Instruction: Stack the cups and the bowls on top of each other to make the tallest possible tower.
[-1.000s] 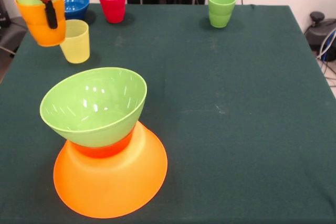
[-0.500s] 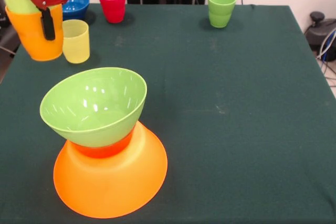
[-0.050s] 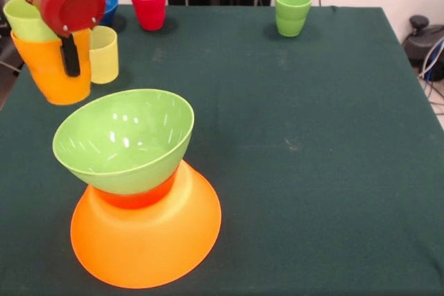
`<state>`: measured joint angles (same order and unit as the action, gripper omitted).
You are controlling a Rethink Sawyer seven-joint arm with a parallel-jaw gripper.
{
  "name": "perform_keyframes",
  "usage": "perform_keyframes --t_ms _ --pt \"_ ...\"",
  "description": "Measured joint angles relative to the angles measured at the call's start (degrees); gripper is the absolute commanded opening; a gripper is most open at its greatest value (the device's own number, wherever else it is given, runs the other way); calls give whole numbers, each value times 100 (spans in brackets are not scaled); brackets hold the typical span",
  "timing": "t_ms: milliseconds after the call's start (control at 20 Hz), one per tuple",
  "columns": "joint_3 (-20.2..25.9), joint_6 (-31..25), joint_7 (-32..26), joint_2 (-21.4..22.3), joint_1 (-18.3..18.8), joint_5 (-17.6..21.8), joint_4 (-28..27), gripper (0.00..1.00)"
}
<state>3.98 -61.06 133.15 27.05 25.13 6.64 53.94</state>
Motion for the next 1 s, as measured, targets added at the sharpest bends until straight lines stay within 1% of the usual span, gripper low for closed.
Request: perform_keyframes --t_ms 300,1000 --pt "-58 0 0 -284 -155 -104 -175 0" --pt "-244 2 0 -546 -440 -349 -178 0"
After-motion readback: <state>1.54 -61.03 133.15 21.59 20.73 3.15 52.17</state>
